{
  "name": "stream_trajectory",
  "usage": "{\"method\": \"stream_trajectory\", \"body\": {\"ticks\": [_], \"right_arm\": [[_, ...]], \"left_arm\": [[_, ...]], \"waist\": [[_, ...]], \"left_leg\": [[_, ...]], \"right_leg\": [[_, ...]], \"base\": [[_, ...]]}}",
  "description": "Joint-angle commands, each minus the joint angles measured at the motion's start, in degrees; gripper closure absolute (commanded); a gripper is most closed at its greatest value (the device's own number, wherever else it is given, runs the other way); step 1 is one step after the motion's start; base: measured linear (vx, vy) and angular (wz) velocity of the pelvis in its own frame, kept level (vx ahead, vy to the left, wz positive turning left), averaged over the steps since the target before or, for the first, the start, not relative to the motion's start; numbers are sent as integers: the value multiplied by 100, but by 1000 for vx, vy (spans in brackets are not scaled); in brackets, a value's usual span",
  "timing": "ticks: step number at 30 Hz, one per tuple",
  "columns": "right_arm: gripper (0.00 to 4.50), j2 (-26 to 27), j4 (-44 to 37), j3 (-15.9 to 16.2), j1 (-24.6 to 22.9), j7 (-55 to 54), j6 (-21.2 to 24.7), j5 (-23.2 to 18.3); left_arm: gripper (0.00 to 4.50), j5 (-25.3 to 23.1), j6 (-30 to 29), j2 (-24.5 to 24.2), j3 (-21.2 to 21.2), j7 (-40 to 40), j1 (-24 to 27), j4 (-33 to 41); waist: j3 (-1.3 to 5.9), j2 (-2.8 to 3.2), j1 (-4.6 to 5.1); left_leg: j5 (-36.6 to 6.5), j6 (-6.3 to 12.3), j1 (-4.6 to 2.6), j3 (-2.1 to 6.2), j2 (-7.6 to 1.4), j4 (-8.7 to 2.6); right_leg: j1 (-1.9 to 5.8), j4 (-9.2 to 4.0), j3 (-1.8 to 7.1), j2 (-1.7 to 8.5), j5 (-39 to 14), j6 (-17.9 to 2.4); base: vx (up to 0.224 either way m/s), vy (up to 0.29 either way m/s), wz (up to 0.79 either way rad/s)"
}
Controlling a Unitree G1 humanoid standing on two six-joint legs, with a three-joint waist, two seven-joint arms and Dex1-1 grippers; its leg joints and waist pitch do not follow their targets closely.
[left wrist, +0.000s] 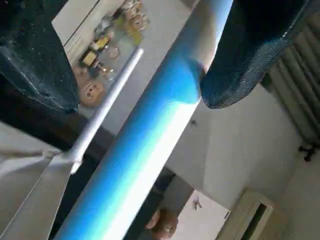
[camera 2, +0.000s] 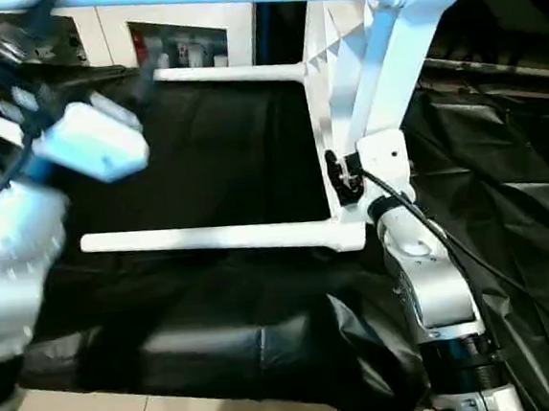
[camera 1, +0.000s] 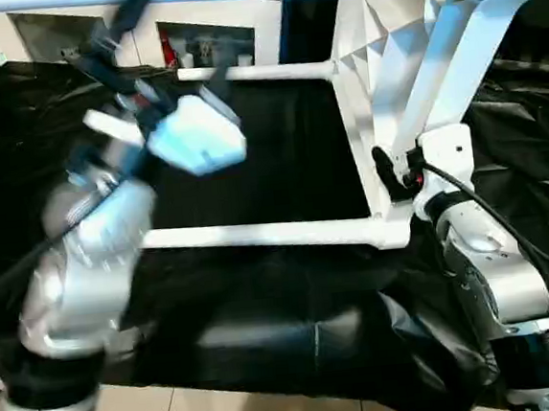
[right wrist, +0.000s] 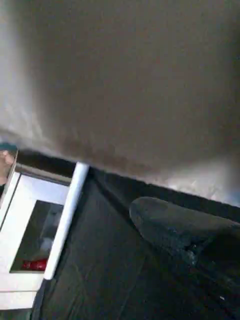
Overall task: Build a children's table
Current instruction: Flip table
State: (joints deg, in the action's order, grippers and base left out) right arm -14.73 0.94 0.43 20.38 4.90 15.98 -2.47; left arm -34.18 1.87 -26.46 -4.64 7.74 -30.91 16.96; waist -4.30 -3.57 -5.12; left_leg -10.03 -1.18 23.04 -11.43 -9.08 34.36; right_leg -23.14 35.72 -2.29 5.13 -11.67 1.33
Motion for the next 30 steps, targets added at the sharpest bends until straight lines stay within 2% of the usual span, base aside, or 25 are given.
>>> {"method": "stream_trajectory", "body": {"ticks": [1,3,4,5,6,8,9,10,11,12,15,16,20,21,25,30], "right_arm": [[82,10,80,-6,121,40,-56,32],[82,35,78,-24,110,56,-81,48],[82,35,78,-24,110,56,-81,48],[82,40,64,-30,101,71,-95,38],[116,42,43,-35,84,103,-120,17],[116,40,9,-39,61,128,-134,-3],[119,40,9,-39,61,128,-134,-3],[145,37,-20,-42,42,140,-138,-10],[145,37,-40,-46,21,145,-150,-15],[157,37,-40,-46,21,145,-150,-15],[182,53,-33,-54,3,143,-183,-1],[187,68,-39,-56,-8,144,-202,13],[203,65,-33,-58,0,182,-257,36],[210,59,-21,-53,6,196,-276,46],[230,51,26,-41,30,218,-331,67],[239,33,31,-57,54,223,-379,93]], "left_arm": [[0,-117,33,-47,38,-99,-170,-200],[0,-226,72,-161,51,-223,-414,-618],[0,-226,72,-161,51,-223,-414,-618],[0,-277,77,-202,48,-250,-477,-721],[0,-321,68,-238,52,-263,-546,-834],[0,-323,23,-266,71,-268,-619,-958],[0,-323,23,-266,71,-268,-619,-958],[18,-161,-28,-232,131,-209,-680,-1060],[18,125,-84,-168,209,-65,-740,-1141],[28,125,-84,-168,209,-65,-740,-1141],[61,320,-65,-104,236,-3,-796,-1182],[70,312,-32,-95,234,-60,-811,-1196],[95,150,-27,-130,227,-201,-897,-1310],[107,118,-5,-155,217,-220,-939,-1355],[152,250,33,-179,193,-123,-1011,-1418],[175,479,-110,-54,201,26,-936,-1319]], "waist": [[368,38,-19],[388,85,-23],[382,68,-18],[391,76,-19],[398,83,-19],[412,111,-28],[409,106,-29],[408,100,-33],[429,153,-41],[425,135,-43],[443,131,-57],[452,148,-62],[471,137,-66],[475,116,-66],[470,132,-66],[470,137,-93]], "left_leg": [[-960,-67,-184,209,-364,-447],[-1025,-102,-199,209,-352,-437],[-1053,-110,-193,205,-347,-440],[-1048,-139,-186,221,-358,-450],[-1035,-146,-191,219,-362,-444],[-1025,-179,-201,219,-366,-441],[-1043,-187,-205,213,-364,-441],[-1075,-199,-200,216,-361,-444],[-1092,-216,-207,223,-361,-440],[-1114,-244,-212,218,-357,-441],[-1150,-268,-206,220,-360,-441],[-1113,-255,-205,220,-362,-436],[-935,-206,-194,214,-357,-415],[-867,-165,-190,210,-352,-406],[-925,-170,-192,212,-356,-410],[-944,-158,-196,203,-354,-406]], "right_leg": [[188,-337,219,297,-164,-973],[180,-336,220,288,-170,-989],[179,-343,222,283,-187,-985],[201,-327,218,303,-171,-1004],[198,-324,219,302,-123,-1022],[198,-307,215,300,-23,-1069],[191,-314,216,296,-23,-1077],[197,-311,214,299,-41,-1096],[202,-302,214,306,-39,-1109],[195,-304,213,310,-52,-1128],[213,-300,210,306,-1,-1172],[215,-292,211,309,52,-1176],[236,-272,209,307,261,-1190],[244,-266,210,307,314,-1193],[238,-275,210,315,169,-1205],[233,-279,212,315,103,-1209]], "base": [[0,0,0],[0,0,0],[0,0,0],[0,0,0],[0,0,0],[0,0,0],[0,0,0],[0,0,0],[0,0,0],[0,0,0],[0,0,0],[0,0,0],[0,0,0],[0,0,0],[0,0,0],[0,0,0]]}}
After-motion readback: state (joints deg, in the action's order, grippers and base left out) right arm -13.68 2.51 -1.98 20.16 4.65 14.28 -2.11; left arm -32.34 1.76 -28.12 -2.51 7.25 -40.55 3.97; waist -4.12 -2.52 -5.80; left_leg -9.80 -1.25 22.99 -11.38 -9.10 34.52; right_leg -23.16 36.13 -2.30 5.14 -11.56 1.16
